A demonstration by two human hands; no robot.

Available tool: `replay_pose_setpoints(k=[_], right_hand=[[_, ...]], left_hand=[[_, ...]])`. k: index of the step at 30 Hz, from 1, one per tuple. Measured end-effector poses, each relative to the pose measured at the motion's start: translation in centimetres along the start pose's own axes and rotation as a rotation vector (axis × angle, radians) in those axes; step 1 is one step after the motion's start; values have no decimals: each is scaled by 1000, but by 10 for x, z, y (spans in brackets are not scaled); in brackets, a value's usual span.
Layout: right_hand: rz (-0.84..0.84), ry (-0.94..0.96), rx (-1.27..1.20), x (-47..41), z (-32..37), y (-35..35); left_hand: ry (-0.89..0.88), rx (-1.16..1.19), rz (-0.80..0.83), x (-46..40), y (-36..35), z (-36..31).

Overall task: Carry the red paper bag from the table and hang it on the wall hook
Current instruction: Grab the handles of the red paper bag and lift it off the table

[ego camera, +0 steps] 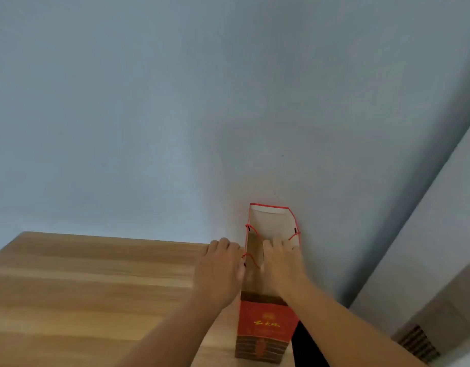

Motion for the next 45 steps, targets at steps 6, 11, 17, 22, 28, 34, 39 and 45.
replay_pose_setpoints(k=[6,11,17,22,28,34,39,45], right_hand=[[249,44,-47,-11,15,-46],[331,41,-93,-17,19,-62],[376,3,99,-19,21,-69],[414,-10,116,-19,21,-67],[475,16,-6,-13,18,-56],[324,97,-62,-23,0,8],[211,106,-193,-49,-16,90],[150,52,-285,-49,-16,131]], left_hand=[[-30,30,13,-6,-17,2],[-33,38,-25,-6,-24,7],[-7,54,-3,-5,-28,14],[-3,71,-10,-2,-31,17],[6,56,5,2,-34,16],[-22,56,-5,-4,-27,4],[-20,61,-31,-24,-15,-19],[83,208,-126,-35,12,-48]])
Point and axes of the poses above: each hand's wrist, its own x-axis away from the middle knuckle, its own y-axis out of the back of the hand, z = x × y, the point moved 2 cm from there along -x, towards the middle knuckle, and after that the axes turned 10 degrees about x, right-handed, at the moved point
